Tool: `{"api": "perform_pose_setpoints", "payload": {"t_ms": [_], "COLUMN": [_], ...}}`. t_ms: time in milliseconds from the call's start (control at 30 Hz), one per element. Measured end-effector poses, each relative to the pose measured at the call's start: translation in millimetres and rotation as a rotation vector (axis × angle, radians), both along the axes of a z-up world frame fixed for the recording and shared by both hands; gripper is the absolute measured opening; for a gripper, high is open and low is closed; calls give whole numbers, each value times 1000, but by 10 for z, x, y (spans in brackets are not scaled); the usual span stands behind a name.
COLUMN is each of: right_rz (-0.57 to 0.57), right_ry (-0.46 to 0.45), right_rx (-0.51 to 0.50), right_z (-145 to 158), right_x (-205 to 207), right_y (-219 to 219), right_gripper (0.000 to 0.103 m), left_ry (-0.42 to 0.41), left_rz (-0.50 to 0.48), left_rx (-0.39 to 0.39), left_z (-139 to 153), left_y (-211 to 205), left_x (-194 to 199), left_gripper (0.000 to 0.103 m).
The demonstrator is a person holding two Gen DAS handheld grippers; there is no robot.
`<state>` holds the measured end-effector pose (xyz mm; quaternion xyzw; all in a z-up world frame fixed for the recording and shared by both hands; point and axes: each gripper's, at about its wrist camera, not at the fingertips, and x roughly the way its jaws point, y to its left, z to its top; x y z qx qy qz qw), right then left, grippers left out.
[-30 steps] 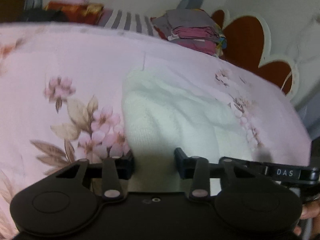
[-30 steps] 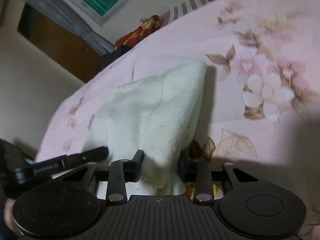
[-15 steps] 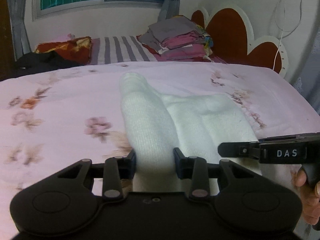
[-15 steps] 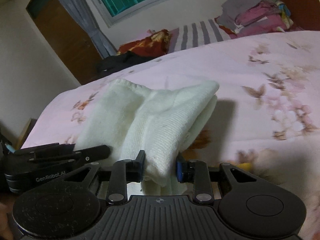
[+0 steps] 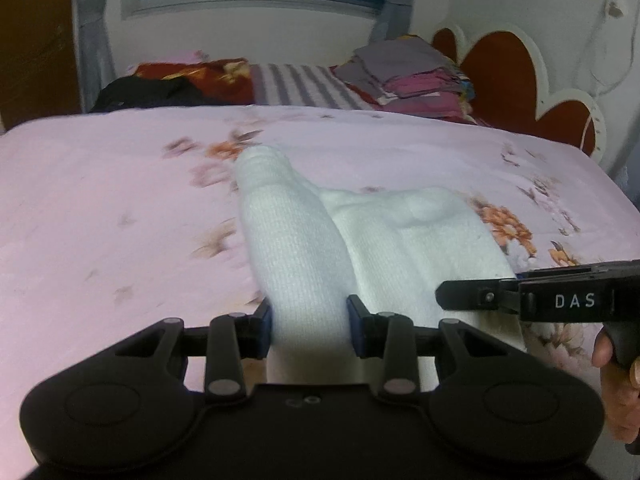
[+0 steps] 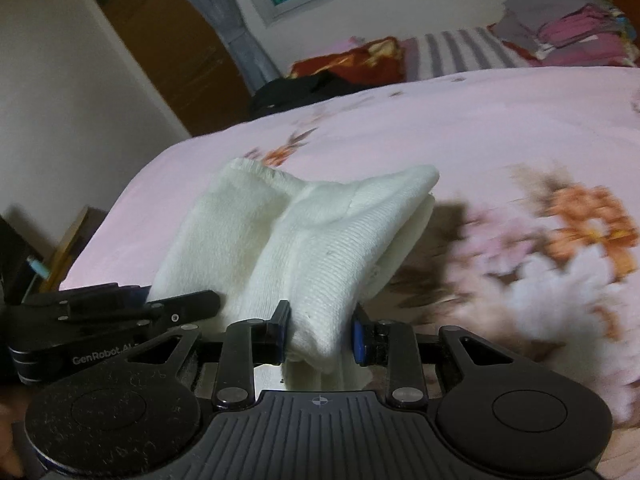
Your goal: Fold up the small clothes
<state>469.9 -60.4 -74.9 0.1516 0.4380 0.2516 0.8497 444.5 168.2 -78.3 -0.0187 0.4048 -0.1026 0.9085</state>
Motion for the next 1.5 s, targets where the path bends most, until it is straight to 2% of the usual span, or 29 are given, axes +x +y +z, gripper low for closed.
{"api": "perform_pose_setpoints", "payload": {"t_ms": [100, 233, 300, 333, 433, 467, 500, 533, 567, 600, 633, 667, 700, 767, 867, 900, 967, 1033, 1200, 1300, 1400, 1500], "right_rz": [21, 20, -3, -18, -45, -43, -47, -58, -81, -115, -132, -136, -132, -78, 19, 42, 40, 8, 1, -8, 85, 215], "right_ry": [-6, 20, 65, 85, 103, 107, 114, 112, 97, 49, -3, -45, -76, -121, -138, -132, -126, -124, -113, -159, -203, -218], "right_rx": [-8, -59, -70, -50, -15, -14, -13, -21, -52, -88, -95, -81, -71, -107, -199, -248, -343, -342, -361, -369, -313, -349], "right_z": [-49, -228, -407, -497, -542, -536, -525, -480, -420, -323, -216, -126, -54, 18, -90, -177, -389, -461, -522, -305, -131, -241], "right_x": [-30, -9, 11, 34, 41, 53, 60, 48, 28, -19, -75, -98, -83, -7, 100, 131, 206, 276, 360, 214, -122, -348], "right_y": [251, 411, 376, 337, 283, 282, 268, 221, 178, 131, 101, 86, 111, 305, 664, 750, 796, 734, 746, 723, 732, 860], "right_gripper": [30, 30, 30, 30, 30, 32, 40, 47, 64, 65, 65, 64, 49, 33, 32, 28, 27, 27, 27, 27, 27, 27], "left_ry": [15, 80, 85, 82, 67, 60, 43, 4, -38, -66, -80, -83, -81, -81, -39, -25, -13, 2, -6, -81, -111, -111], "left_rz": [16, 22, 45, 50, 36, 31, 38, 53, 59, 41, 12, -12, -42, -114, -177, -175, -156, -142, -147, -130, -108, -106], "left_rx": [-36, -89, -149, -158, -125, -114, -107, -104, -104, -112, -113, -106, -97, -92, -62, -65, -102, -125, -84, -104, -127, -89], "left_z": [-48, -350, -461, -486, -484, -454, -397, -327, -253, -196, -159, -145, -143, -182, -365, -428, -492, -490, -430, -235, -205, -308], "left_y": [191, 353, 456, 480, 538, 587, 635, 719, 789, 826, 835, 806, 755, 609, 416, 390, 399, 414, 400, 453, 485, 422], "left_x": [-28, 22, 33, 37, 30, 19, -4, -48, -60, -51, -11, 41, 105, 219, 327, 349, 380, 410, 347, 33, -305, -482], "left_gripper": [35, 39, 45, 51, 71, 77, 78, 72, 62, 53, 39, 34, 31, 20, 15, 15, 15, 15, 15, 15, 14, 14]}}
